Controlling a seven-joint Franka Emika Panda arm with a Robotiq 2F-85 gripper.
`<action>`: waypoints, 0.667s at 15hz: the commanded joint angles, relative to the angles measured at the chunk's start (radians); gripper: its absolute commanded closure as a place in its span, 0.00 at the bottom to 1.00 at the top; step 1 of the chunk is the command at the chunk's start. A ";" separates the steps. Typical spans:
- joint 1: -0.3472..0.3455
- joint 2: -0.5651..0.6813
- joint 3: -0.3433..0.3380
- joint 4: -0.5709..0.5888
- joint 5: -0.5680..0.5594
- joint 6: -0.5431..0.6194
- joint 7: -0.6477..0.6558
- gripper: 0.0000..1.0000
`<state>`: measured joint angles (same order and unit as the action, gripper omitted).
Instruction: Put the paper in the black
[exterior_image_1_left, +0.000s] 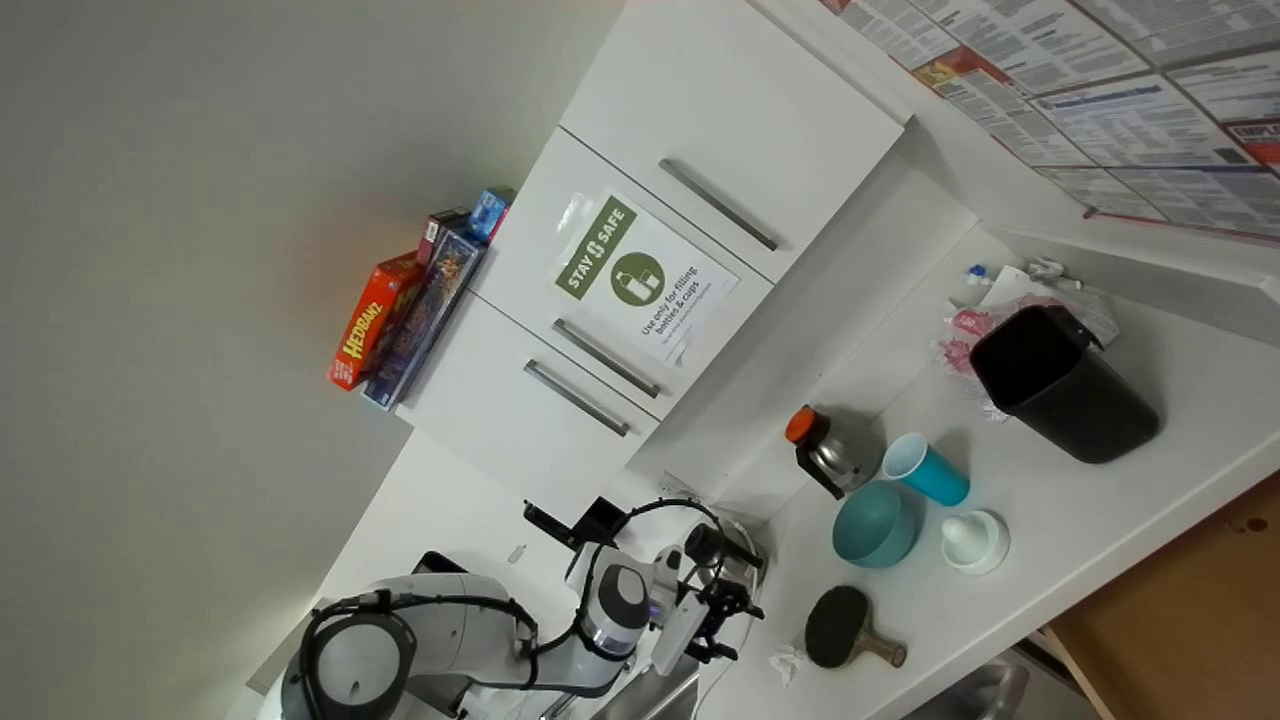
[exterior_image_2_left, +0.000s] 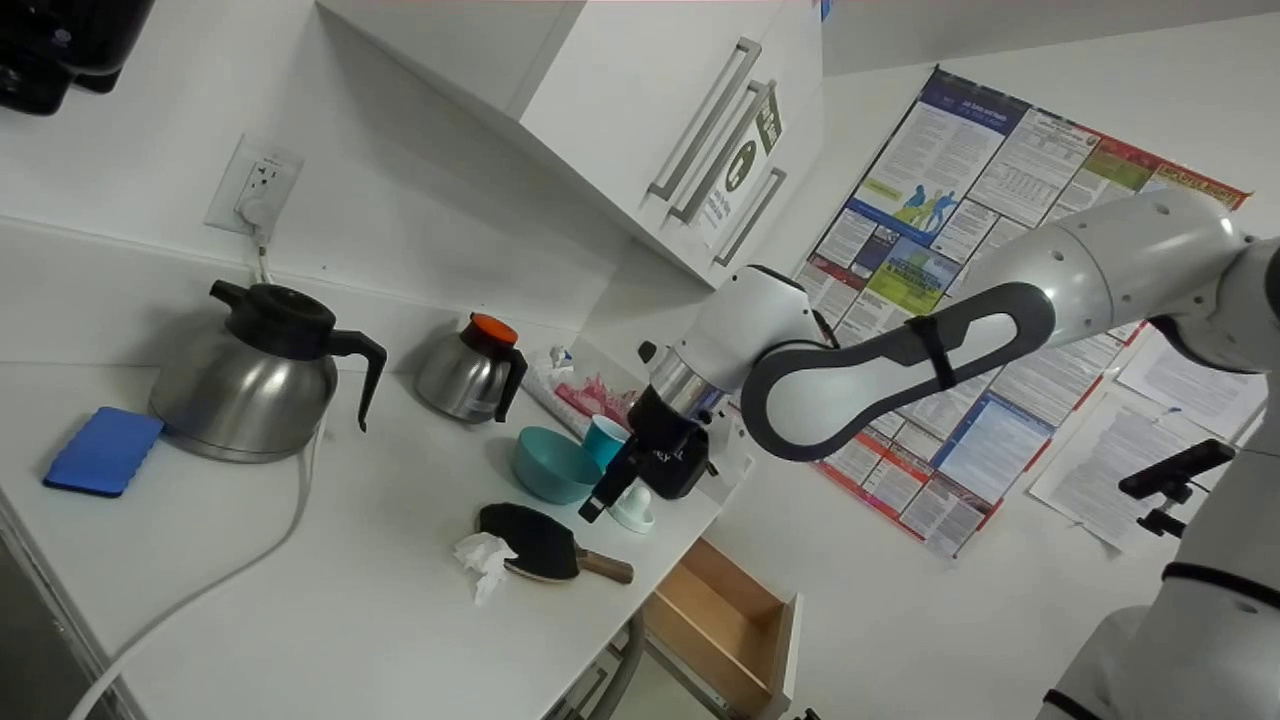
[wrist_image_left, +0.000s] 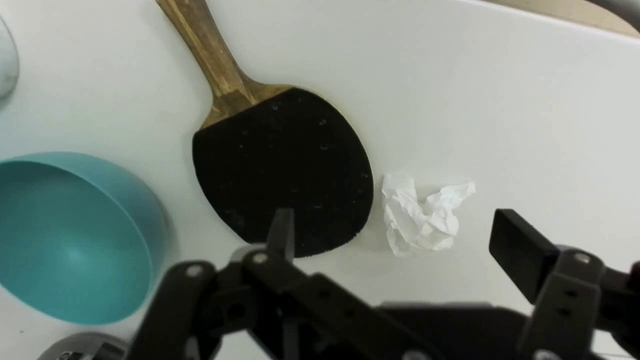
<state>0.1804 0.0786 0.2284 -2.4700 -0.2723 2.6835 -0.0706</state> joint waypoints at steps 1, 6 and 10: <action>0.032 0.098 -0.018 0.055 -0.054 0.086 0.047 0.00; 0.074 0.203 -0.034 0.119 -0.134 0.114 0.094 0.00; 0.108 0.269 -0.054 0.166 -0.188 0.097 0.132 0.00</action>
<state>0.2527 0.2993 0.2049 -2.3508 -0.4083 2.7865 0.0123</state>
